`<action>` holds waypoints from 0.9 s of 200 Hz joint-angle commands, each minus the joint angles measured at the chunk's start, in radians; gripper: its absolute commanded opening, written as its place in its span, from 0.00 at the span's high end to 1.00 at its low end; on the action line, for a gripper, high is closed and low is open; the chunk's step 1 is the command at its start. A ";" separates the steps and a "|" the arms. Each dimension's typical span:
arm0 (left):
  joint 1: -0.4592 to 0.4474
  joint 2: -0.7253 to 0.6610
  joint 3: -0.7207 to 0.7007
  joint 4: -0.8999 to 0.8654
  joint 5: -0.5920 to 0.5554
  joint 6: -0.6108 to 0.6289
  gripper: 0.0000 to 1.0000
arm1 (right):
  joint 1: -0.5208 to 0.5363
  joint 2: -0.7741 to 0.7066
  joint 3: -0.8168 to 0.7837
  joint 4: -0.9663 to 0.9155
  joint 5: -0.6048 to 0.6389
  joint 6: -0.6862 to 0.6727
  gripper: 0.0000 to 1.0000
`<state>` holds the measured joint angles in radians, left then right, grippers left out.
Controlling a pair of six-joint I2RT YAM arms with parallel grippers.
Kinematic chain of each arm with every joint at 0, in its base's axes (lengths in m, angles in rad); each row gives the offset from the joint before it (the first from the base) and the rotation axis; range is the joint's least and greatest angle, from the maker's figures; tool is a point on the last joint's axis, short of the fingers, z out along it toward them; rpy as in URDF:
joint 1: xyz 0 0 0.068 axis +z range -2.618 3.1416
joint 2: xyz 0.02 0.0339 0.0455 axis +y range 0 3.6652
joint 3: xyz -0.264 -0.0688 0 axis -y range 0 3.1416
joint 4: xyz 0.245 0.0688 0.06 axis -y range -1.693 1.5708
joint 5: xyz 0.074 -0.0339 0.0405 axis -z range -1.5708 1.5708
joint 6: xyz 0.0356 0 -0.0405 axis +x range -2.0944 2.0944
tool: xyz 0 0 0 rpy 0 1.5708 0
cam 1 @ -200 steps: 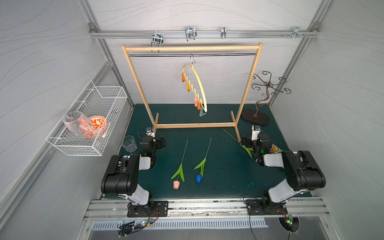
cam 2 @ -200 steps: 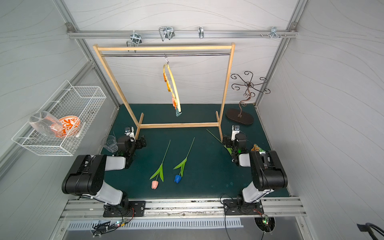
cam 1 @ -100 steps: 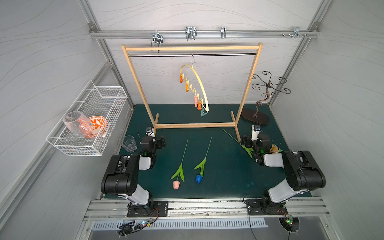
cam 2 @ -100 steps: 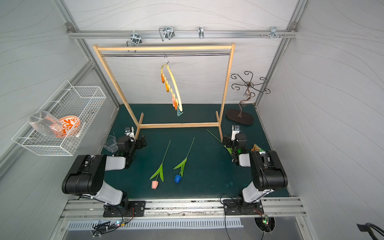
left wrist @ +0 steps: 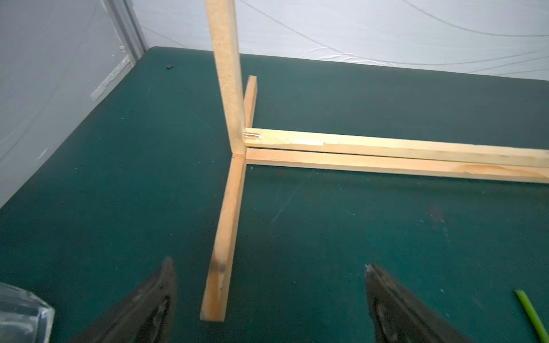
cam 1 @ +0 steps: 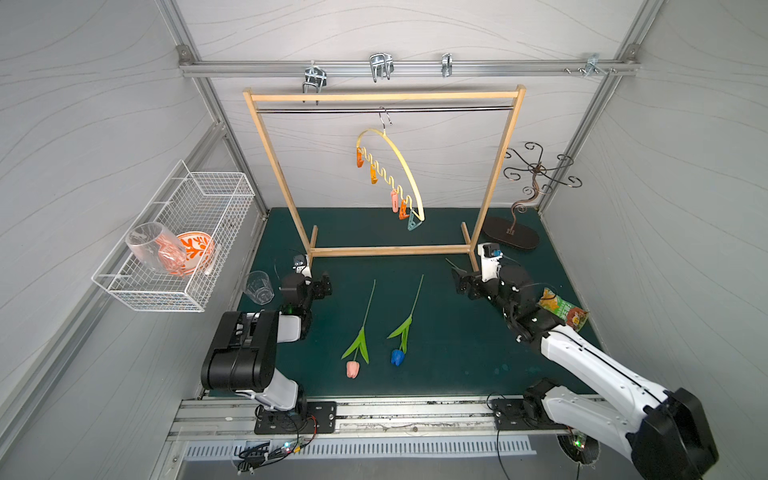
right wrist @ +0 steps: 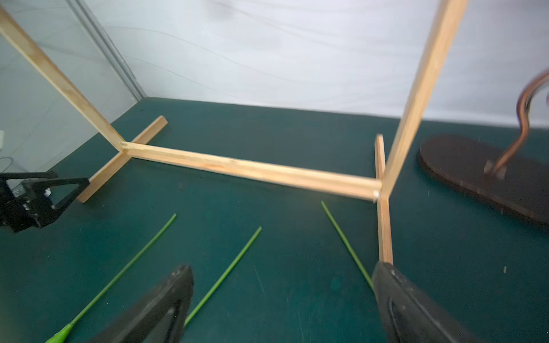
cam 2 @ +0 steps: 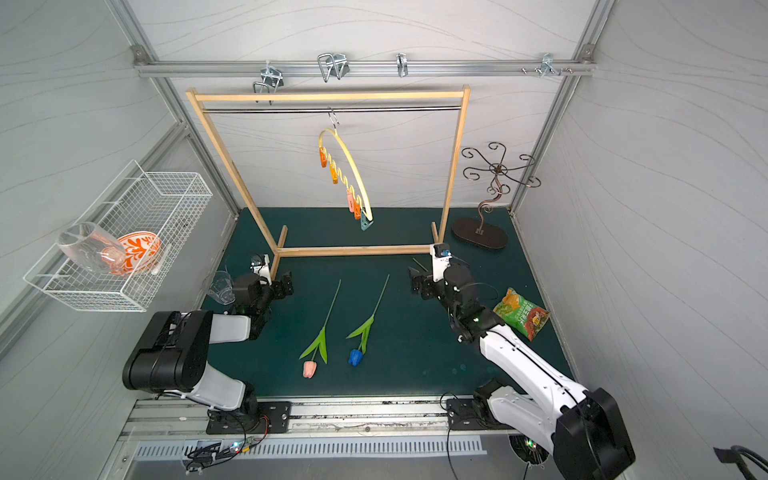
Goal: Dry the flowers on a clothes hanger
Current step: Adjust the flower at the center of the board.
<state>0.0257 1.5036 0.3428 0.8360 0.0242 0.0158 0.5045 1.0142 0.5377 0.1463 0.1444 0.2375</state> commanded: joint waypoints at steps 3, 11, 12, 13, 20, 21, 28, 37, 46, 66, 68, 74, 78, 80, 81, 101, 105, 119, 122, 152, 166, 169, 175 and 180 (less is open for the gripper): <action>-0.101 -0.214 0.001 -0.085 -0.010 0.096 0.00 | -0.113 0.063 -0.016 -0.180 -0.104 0.232 0.01; -0.144 -0.309 0.084 -0.311 -0.048 0.048 0.00 | -0.133 0.068 -0.003 -0.206 -0.095 0.245 0.01; -0.147 -0.319 0.095 -0.334 -0.048 0.038 0.00 | -0.133 0.068 -0.002 -0.208 -0.093 0.246 0.01; -0.150 -0.327 0.105 -0.366 -0.048 0.032 0.00 | -0.135 0.068 -0.002 -0.210 -0.092 0.249 0.01; -0.169 -0.379 0.181 -0.527 -0.018 -0.061 0.00 | -0.138 0.060 -0.009 -0.207 -0.084 0.255 0.01; -0.171 -0.385 0.189 -0.547 -0.015 -0.076 0.00 | -0.138 0.059 -0.010 -0.205 -0.084 0.255 0.01; -0.195 -0.416 0.239 -0.631 0.040 -0.165 0.00 | -0.138 0.048 -0.022 -0.185 -0.077 0.254 0.01; -0.237 -0.441 0.256 -0.675 0.087 -0.282 0.00 | -0.137 0.039 -0.037 -0.162 -0.045 0.268 0.01; -0.283 -0.454 0.233 -0.648 0.115 -0.402 0.00 | -0.138 0.037 -0.050 -0.149 0.010 0.285 0.01; -0.331 -0.435 0.169 -0.553 0.256 -0.555 0.00 | -0.166 0.034 -0.056 -0.180 0.067 0.308 0.01; -0.335 -0.431 0.164 -0.545 0.270 -0.556 0.00 | -0.170 0.035 -0.056 -0.183 0.061 0.304 0.01; -0.340 -0.417 0.155 -0.539 0.313 -0.553 0.00 | -0.187 0.039 -0.056 -0.192 0.048 0.300 0.01; -0.340 -0.407 0.152 -0.538 0.341 -0.537 0.00 | -0.197 0.045 -0.056 -0.195 0.037 0.300 0.01; -0.341 -0.401 0.150 -0.535 0.352 -0.528 0.00 | -0.203 0.049 -0.056 -0.197 0.031 0.300 0.01; -0.340 -0.400 0.150 -0.536 0.356 -0.524 0.00 | -0.207 0.050 -0.056 -0.198 0.027 0.300 0.01; -0.340 -0.388 0.190 -0.617 0.341 -0.542 0.00 | -0.293 0.119 -0.027 -0.210 -0.123 0.288 0.01; -0.340 -0.391 0.194 -0.615 0.348 -0.539 0.00 | -0.309 0.136 -0.022 -0.204 -0.144 0.288 0.01; -0.340 -0.406 0.200 -0.641 0.355 -0.536 0.00 | -0.365 0.194 -0.005 -0.192 -0.193 0.300 0.01; -0.340 -0.412 0.198 -0.646 0.348 -0.541 0.00 | -0.381 0.205 0.001 -0.190 -0.211 0.302 0.01; -0.340 -0.470 0.111 -0.656 0.184 -0.671 0.00 | -0.471 0.340 0.107 -0.204 -0.277 0.311 0.01; -0.339 -0.496 0.081 -0.678 0.103 -0.713 0.00 | -0.495 0.404 0.158 -0.219 -0.319 0.313 0.01; -0.339 -0.499 0.077 -0.684 0.084 -0.722 0.00 | -0.497 0.412 0.166 -0.218 -0.326 0.309 0.01; -0.339 -0.504 0.075 -0.712 0.042 -0.750 0.00 | -0.495 0.423 0.176 -0.214 -0.336 0.302 0.01; -0.339 -0.508 0.079 -0.750 0.006 -0.782 0.00 | -0.493 0.428 0.179 -0.210 -0.340 0.302 0.01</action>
<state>-0.3153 1.0199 0.4343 0.1574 0.2119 -0.6373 0.0189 1.4067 0.6708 -0.0509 -0.1078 0.5358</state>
